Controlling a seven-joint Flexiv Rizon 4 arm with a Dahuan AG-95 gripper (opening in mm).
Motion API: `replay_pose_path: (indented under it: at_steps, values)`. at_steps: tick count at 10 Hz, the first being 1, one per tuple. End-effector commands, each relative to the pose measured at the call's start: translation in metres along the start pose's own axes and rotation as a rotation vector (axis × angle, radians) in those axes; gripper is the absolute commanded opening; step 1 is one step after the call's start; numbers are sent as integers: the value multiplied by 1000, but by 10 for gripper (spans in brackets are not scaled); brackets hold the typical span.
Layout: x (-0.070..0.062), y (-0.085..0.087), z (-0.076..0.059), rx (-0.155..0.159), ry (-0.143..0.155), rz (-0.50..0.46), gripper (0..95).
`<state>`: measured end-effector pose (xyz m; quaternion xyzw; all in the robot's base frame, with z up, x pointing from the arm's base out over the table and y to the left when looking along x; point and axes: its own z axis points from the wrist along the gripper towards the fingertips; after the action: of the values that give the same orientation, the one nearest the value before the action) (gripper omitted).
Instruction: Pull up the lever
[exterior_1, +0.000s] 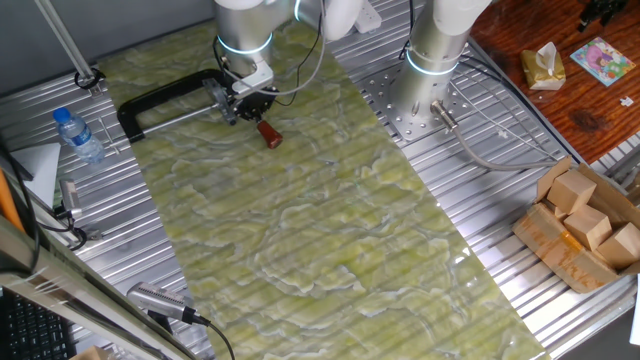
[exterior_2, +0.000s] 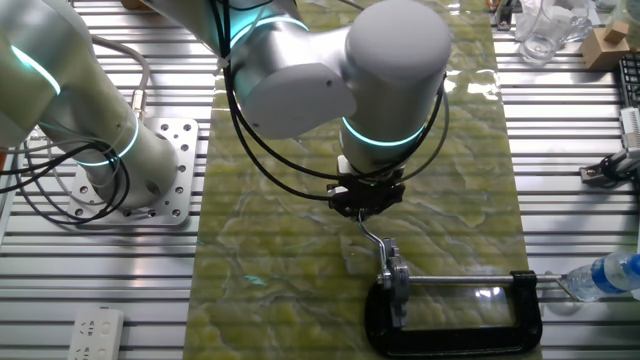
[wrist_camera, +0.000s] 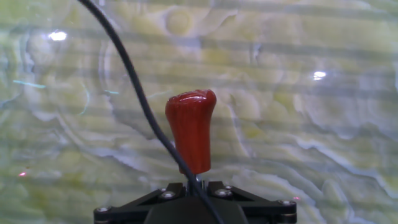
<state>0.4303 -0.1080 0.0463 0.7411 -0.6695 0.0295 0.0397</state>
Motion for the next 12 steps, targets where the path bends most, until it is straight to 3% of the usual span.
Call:
replay_pose_path:
  at_steps: [1,12]
  values:
    - [1,0,-9,-6,-5,2,0]
    - [4,-3,-27,-9,-32,24,0]
